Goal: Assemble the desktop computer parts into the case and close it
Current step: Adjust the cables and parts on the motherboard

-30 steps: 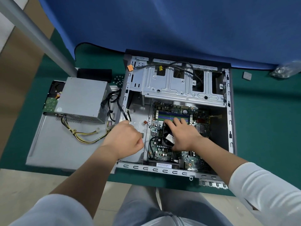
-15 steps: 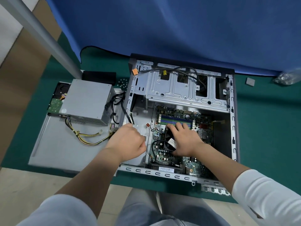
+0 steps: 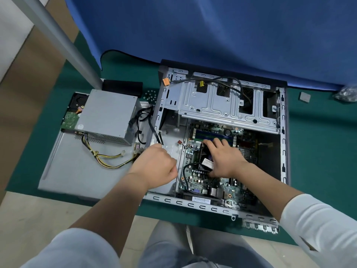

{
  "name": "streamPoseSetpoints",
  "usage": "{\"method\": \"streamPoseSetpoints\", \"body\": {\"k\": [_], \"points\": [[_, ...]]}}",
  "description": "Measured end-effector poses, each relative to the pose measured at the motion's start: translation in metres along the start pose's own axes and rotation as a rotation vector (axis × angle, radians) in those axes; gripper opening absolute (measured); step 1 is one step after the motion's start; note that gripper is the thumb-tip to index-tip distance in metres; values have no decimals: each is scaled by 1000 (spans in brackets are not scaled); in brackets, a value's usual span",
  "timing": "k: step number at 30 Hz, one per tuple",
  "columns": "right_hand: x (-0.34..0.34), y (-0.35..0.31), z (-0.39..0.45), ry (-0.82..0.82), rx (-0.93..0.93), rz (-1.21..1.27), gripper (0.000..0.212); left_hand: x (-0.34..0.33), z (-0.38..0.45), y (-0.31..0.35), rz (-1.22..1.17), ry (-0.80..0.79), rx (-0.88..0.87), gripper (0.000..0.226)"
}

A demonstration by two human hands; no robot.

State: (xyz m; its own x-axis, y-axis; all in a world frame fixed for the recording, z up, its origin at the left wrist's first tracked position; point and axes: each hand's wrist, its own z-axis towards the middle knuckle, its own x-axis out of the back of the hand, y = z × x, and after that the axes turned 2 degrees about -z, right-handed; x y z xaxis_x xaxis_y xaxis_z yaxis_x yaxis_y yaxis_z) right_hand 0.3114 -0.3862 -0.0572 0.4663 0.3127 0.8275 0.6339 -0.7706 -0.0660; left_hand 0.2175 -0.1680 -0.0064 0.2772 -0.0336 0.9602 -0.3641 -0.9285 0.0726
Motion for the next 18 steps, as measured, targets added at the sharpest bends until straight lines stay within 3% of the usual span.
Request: {"method": "streamPoseSetpoints", "body": {"k": [14,18], "points": [[-13,-11,-13,-12,0,36,112,-2,-4,-1,-62,64,-8,35],[-10,-10,-11,-21,2,56,112,-1,-10,-1,-265,306,-13,30]]}}
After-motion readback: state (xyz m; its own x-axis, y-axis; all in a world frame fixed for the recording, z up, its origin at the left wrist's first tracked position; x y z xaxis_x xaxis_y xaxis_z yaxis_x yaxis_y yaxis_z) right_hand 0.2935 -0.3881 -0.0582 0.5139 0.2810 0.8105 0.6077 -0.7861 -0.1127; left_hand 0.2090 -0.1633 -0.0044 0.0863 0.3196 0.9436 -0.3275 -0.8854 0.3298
